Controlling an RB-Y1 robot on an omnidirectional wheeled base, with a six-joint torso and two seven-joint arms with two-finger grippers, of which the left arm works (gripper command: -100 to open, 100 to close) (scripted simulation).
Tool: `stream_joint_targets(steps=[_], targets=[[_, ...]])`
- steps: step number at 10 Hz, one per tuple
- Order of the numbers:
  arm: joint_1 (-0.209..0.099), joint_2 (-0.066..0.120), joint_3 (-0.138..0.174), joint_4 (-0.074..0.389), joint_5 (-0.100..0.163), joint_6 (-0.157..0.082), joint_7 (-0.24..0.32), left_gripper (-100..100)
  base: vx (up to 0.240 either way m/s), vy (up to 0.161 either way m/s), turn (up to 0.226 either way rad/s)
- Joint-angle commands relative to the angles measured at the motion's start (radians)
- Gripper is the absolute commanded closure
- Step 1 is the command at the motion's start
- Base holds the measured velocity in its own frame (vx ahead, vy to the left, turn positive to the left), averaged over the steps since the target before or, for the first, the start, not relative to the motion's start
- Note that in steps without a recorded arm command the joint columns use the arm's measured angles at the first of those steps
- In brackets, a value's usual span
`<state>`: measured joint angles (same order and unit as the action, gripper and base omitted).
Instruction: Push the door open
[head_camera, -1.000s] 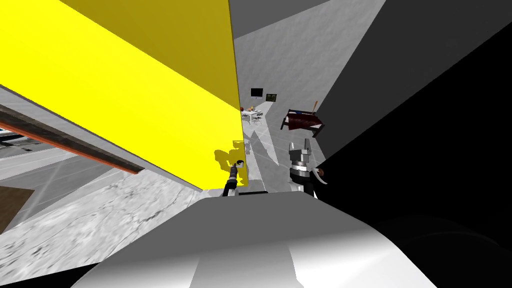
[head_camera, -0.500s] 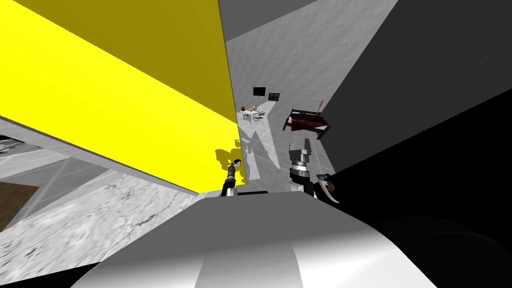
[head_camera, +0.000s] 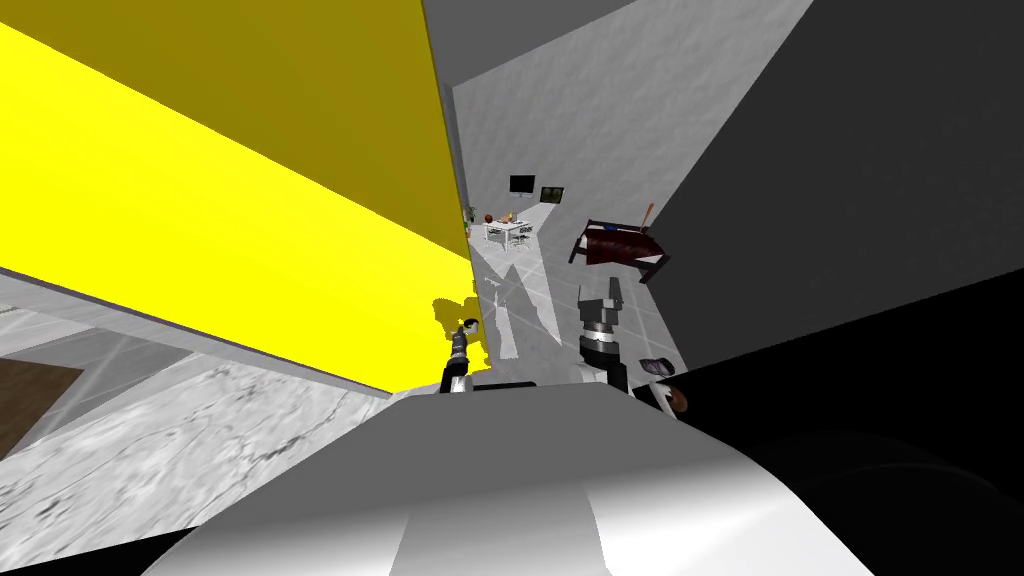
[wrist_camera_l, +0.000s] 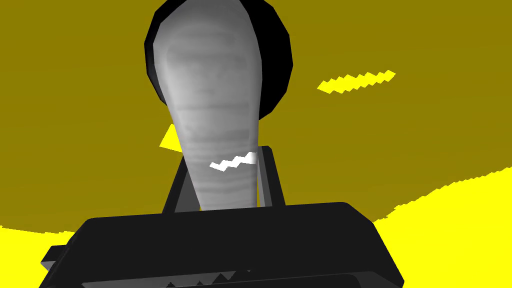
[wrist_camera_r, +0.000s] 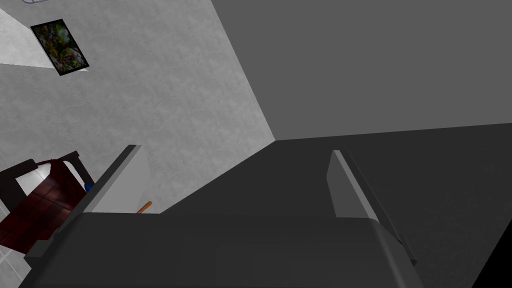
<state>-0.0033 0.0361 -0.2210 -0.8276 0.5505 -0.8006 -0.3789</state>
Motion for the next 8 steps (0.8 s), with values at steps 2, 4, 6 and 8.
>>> stream_joint_targets(steps=[2,4,6,8], targets=[[-0.016,0.011,0.024,0.016,0.017,-0.018,-0.005,100,0.179,-0.054,0.045],[-0.017,0.012,0.043,0.016,0.033,-0.022,-0.015,100,0.198,-0.065,0.061],[-0.017,0.008,0.062,0.016,0.048,-0.026,-0.024,100,0.189,-0.06,0.057],[-0.017,-0.001,0.08,0.015,0.063,-0.03,-0.033,100,0.185,-0.081,0.064]])
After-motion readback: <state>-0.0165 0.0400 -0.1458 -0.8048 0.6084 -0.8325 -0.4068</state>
